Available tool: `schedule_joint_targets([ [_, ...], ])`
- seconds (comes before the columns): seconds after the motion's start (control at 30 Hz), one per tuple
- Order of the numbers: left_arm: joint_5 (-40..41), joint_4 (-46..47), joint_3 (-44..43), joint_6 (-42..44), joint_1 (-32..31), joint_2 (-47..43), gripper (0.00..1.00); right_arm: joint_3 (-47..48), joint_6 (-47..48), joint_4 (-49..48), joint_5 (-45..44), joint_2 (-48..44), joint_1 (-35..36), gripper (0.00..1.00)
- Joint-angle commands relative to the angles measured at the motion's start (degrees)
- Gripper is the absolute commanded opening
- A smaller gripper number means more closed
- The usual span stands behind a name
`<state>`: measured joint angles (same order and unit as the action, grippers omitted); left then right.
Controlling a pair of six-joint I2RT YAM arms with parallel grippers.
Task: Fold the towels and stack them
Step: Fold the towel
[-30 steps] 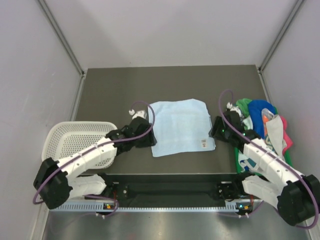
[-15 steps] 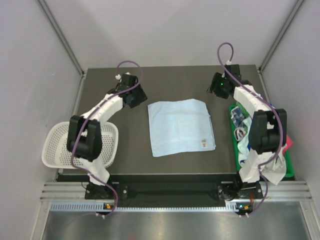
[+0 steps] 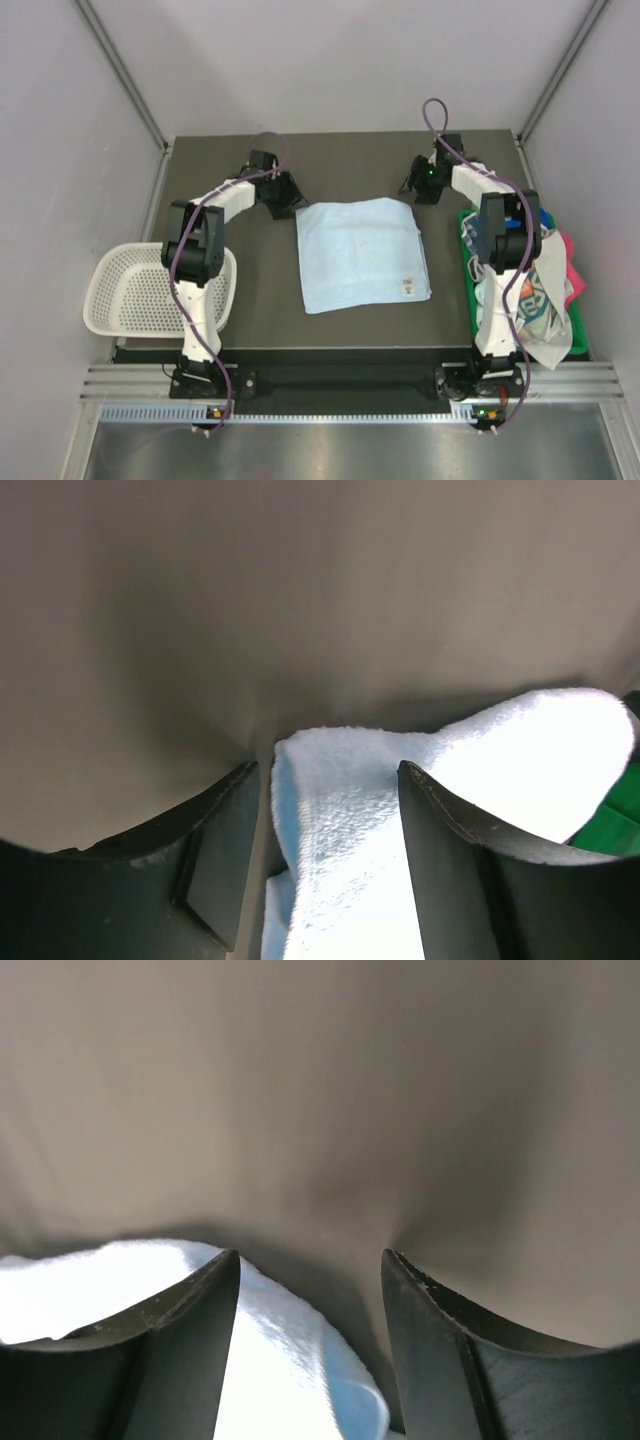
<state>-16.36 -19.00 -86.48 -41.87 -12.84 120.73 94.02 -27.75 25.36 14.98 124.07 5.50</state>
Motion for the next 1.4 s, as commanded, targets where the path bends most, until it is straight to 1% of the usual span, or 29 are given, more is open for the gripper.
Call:
schedule_joint_targets([
  [0.0, -3.59, 4.24, -1.85, -1.29, 0.01, 1.26, 0.62, 3.89, -1.52, -1.19, 4.08, 1.08, -0.58, 0.58],
  [0.1, -4.65, 5.64, -0.71, -2.51, 0.01, 1.7, 0.59, 3.81, -2.31, -1.54, 4.88, 1.35, -0.49, 0.56],
  [0.23, -5.35, 6.26, -0.18, -3.22, 0.1, 1.88, 0.51, 3.54, -3.01, -1.72, 6.37, 1.09, -0.4, 0.52],
  [0.3, -5.35, 6.17, -0.18, -3.31, 0.18, 1.88, 0.45, 3.02, -3.1, -1.9, 6.37, 0.38, -0.4, 0.51],
  [0.33, -5.26, 6.17, -0.1, -3.13, 0.18, 1.79, 0.4, 2.14, -3.19, -2.33, 6.37, -0.23, -0.31, 0.49],
  [0.37, -5.26, 6.09, -0.1, -3.13, 0.18, 1.88, 0.38, 1.79, -3.19, -2.34, 6.46, -0.49, -0.4, 0.48],
  [0.47, -5.35, 6.0, -0.44, -3.05, 0.27, 2.06, 0.29, 0.73, -3.37, -3.22, 6.9, -0.76, -0.4, 0.4],
  [0.5, -5.7, 6.08, -0.62, -3.13, 0.36, 2.14, 0.25, 0.82, -3.28, -3.13, 7.08, -0.76, -0.4, 0.35],
  [0.53, -5.87, 5.91, -0.8, -3.05, 0.36, 2.14, 0.23, 0.82, -3.37, -2.95, 7.16, -0.67, -0.4, 0.34],
  [0.57, -5.79, 5.47, -1.32, -2.96, 0.36, 2.14, 0.18, 0.64, -3.28, -3.04, 7.34, -0.76, -0.4, 0.33],
  [0.7, -5.44, 4.51, -2.73, -2.34, 0.36, 2.14, 0.09, 0.47, -3.45, -3.13, 7.52, -1.2, -0.49, 0.27],
  [0.77, -5.44, 3.8, -3.34, -1.82, 0.36, 2.14, 0.05, 0.82, -3.45, -3.04, 7.78, -1.64, -0.49, 0.22],
  [0.8, -5.09, 3.45, -4.22, -1.47, 0.36, 2.14, 0.03, 0.9, -3.54, -3.04, 7.78, -1.81, -0.49, 0.17],
  [0.9, -3.86, 1.96, -5.28, -0.59, 0.27, 1.8, 0.02, 1.43, -3.45, -3.04, 7.78, -2.34, -0.49, 0.12],
  [0.93, -3.51, 1.61, -5.89, 0.2, 0.27, 1.62, 0.01, 1.43, -3.37, -3.04, 7.69, -2.52, -0.49, 0.08],
  [0.97, -2.55, 1.08, -6.24, 0.73, 0.27, 1.44, 0.01, 1.43, -3.28, -3.04, 7.61, -2.95, -0.49, 0.06],
  [1.1, 0.35, -0.77, -7.47, 3.45, 0.27, -0.05, 0.01, 1.52, -2.84, -3.04, 6.55, -4.36, -0.66, 0.02],
  [1.17, 1.41, -1.64, -8.0, 4.25, 0.27, -0.4, 0.01, 1.52, -2.4, -2.95, 5.5, -5.32, -0.66, 0.01],
  [1.27, 2.82, -2.44, -7.83, 5.39, 0.18, -0.93, 0.0, 2.31, -1.44, -1.38, 3.14, -6.29, -0.66, 0.02],
  [1.33, 3.44, -2.88, -7.48, 6.01, 0.01, -0.93, 0.01, 2.75, -0.56, -0.24, 1.55, -6.39, -0.75, 0.11],
  [1.37, 3.35, -2.79, -7.13, 6.18, 0.01, -1.02, 0.03, 2.84, -0.29, 0.9, -0.2, -6.47, -0.75, 0.15],
])
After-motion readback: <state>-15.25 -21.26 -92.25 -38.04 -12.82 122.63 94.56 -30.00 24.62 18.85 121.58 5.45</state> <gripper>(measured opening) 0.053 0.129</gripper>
